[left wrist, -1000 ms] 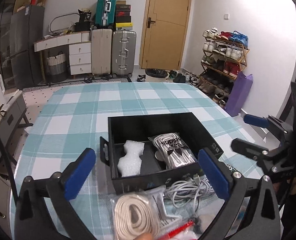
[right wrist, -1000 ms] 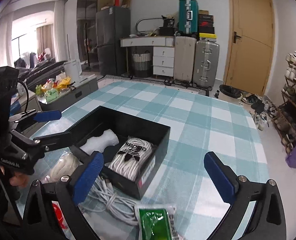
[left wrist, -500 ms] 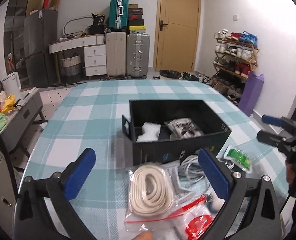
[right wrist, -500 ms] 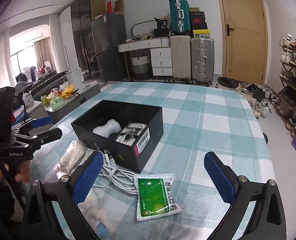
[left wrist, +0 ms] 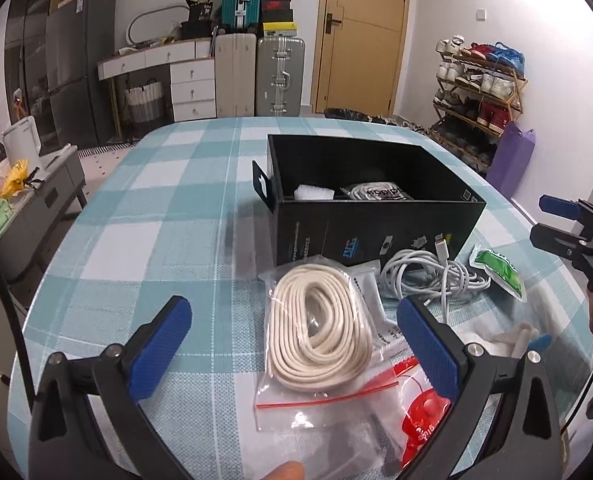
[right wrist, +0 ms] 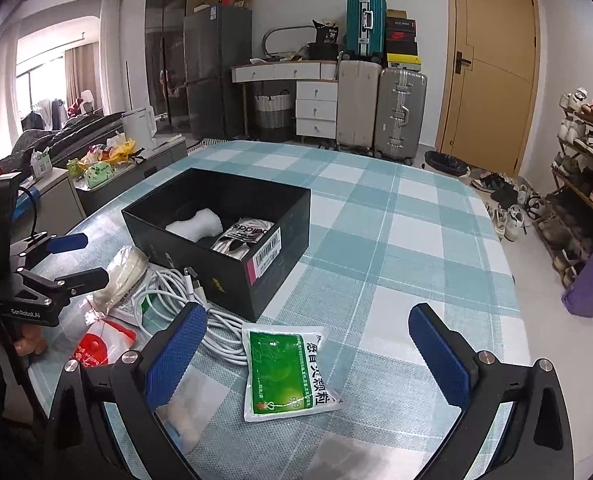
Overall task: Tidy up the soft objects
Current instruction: 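Move the right gripper to the green sachet and grasp it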
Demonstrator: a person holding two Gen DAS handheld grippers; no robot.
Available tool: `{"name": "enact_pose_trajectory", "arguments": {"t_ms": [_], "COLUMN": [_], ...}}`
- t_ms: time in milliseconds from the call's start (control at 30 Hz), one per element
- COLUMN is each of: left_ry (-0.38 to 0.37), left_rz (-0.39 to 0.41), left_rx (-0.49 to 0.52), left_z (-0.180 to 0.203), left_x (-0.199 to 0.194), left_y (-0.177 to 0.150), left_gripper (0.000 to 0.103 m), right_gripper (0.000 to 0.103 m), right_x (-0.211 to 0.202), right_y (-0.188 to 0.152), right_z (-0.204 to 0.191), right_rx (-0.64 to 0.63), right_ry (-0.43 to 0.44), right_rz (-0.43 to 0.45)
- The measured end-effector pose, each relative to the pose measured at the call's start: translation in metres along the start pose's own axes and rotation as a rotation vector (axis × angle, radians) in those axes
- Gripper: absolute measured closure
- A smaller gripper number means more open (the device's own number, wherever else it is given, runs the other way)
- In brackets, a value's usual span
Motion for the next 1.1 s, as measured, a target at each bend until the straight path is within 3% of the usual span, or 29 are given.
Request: {"name": "enact_pose_trajectory", "arguments": {"t_ms": [267, 933, 1100], "left_ry": [0.001, -0.014, -0.014], "left_rz": [-0.066, -0.086, -0.087], "left_rx": [-0.022, -0.064, -0.063], "left_z": [-0.001, -0.008, -0.007], "left_x": [0.013, 0.017, 0.017], "left_y": [-0.009, -0.014, -0.014], "left_gripper": [0.000, 0.000, 0.000], "right_gripper": [0.001, 0.001, 0.001], "right_x": [0.015, 0.050, 0.052], "right_y": [-0.013, -0.052, -0.054], "right_z": [0.000, -0.009, -0.012], "right_rx": [0.010, -0.012, -0.016], "right_ry": [0.008, 0.037, 0.054], "right_rz": [-0.058, -0.247, -0.248]}}
Point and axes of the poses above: each gripper's, at about its wrist camera, not at the fingertips, and x roughly the way its jaws point, z to its right, y to its top, the point moved 10 cm from there along x, roughly the way its jaws point, and after that the axes turned 14 degrees about -y, right-handed, at the moved point
